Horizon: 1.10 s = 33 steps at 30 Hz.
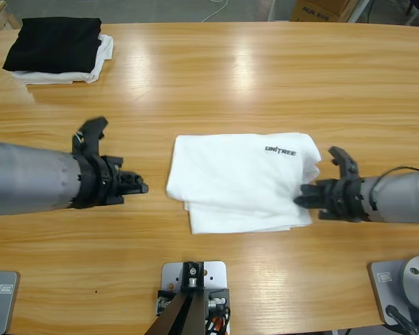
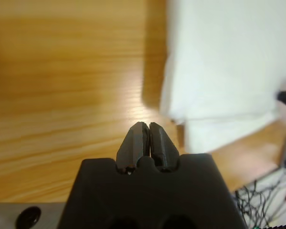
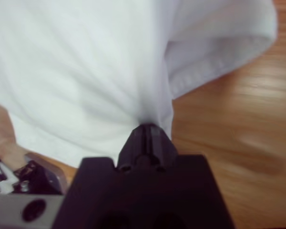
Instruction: Fold clothes
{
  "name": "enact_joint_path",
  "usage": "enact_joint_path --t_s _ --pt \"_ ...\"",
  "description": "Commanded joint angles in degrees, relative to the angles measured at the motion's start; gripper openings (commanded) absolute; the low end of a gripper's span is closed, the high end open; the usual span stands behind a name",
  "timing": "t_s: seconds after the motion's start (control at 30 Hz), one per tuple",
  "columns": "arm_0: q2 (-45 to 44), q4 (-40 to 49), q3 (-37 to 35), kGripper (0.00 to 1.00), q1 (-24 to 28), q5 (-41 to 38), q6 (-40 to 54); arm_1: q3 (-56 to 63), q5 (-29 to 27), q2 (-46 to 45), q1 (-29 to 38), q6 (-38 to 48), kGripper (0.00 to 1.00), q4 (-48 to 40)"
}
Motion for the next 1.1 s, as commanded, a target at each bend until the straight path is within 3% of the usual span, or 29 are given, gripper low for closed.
enact_joint_path --t_s 0.03,0.17,0.33,0.47,0.57,0.77,0.97,1.1 --pt "6.02 -2.54 -9.48 0.000 -3.16 -3.11 18.15 -13.30 -2.51 -14.52 -1.28 -5.17 0.000 23.40" --pt "18.16 -3.92 -19.20 0.000 -6.02 -3.64 22.91 -15.13 -1.47 -12.82 -2.17 -5.45 0.000 22.02" --pt "28.83 -4.48 -25.49 0.000 -8.62 -3.38 22.49 -14.01 7.49 -6.38 -8.92 -10.13 0.000 10.35" --pt "29.62 -4.27 -24.28 0.000 -9.89 -2.59 22.39 -11.44 15.09 0.61 -12.70 -12.35 0.000 0.09" --pt "29.45 -4.04 -23.56 0.000 -9.89 -2.32 22.37 -11.05 17.34 5.87 -13.46 -12.36 0.000 -4.34" --pt "29.80 -3.77 -23.37 0.000 -9.89 -2.32 21.77 -7.57 17.60 12.06 -13.49 -11.78 0.000 -9.76" --pt "29.82 -3.74 -22.38 0.000 -10.35 -2.48 20.96 0.79 17.25 23.99 -16.24 -11.87 0.000 -28.72" --pt "30.17 -3.77 -21.45 0.000 -10.93 -2.90 20.05 2.15 17.60 25.17 -20.44 -12.38 0.000 -36.65"
